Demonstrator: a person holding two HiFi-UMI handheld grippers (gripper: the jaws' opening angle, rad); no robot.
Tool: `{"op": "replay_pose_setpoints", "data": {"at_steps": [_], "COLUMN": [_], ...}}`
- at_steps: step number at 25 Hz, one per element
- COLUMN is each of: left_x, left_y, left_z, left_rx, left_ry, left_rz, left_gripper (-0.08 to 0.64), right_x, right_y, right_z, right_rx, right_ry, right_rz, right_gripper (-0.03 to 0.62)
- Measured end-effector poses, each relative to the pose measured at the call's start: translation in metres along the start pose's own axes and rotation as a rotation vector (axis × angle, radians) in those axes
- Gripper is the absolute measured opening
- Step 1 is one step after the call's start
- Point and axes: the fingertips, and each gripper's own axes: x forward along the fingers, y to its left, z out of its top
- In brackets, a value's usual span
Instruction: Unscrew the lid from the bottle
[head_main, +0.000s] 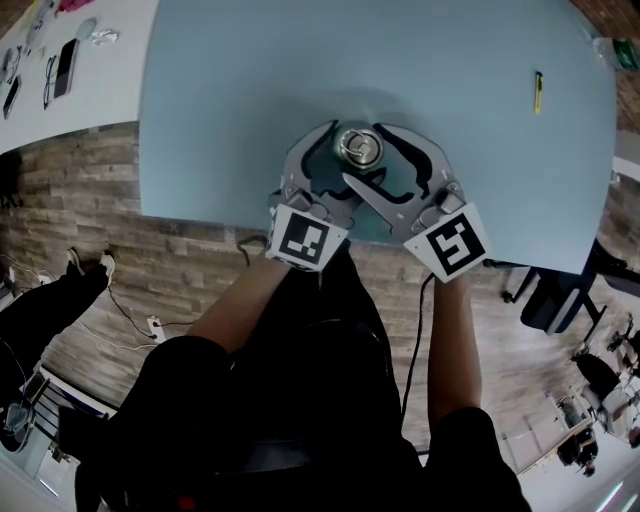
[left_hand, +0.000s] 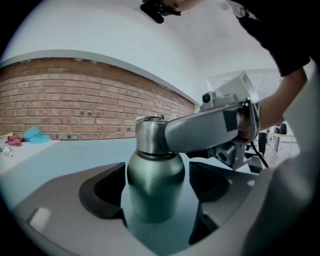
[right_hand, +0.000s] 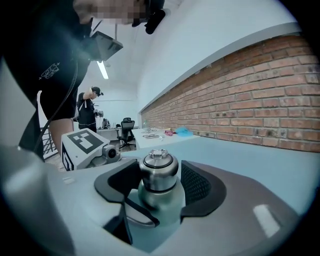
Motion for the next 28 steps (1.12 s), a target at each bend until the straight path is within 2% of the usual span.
{"op": "replay_pose_setpoints", "data": {"at_steps": [5,13,21,28], "left_x": [0.001,0.004,0.011,0.010], "left_y": [0.006,0.009,0.009,0.008], "left_z": [-0.002,-0.001,-0.001,-0.001], "left_rx": [-0.026,-0.036,-0.024,-0.016], "left_ry": [0.006,-0.001,0.005,-0.005], "left_rz": [0.102,0.171,0.182,0.130], "left_gripper": [0.388,0.382,0.359,0.360], "right_x": [0.003,0.007,0.011,0.010], "right_y": [-0.001,-0.001,-0.002,-0.001], "right_z": [0.000,-0.004,-0.007,-0.009], "right_rx": [0.019,-0.012,-0.044,-0.048], "right_ry": [-0.008,0.012,0.046,0.047], "right_rz": [-0.066,-0.108,-0.106,-0.072], "right_gripper": [0.279,0.279,0.268,0.265]}}
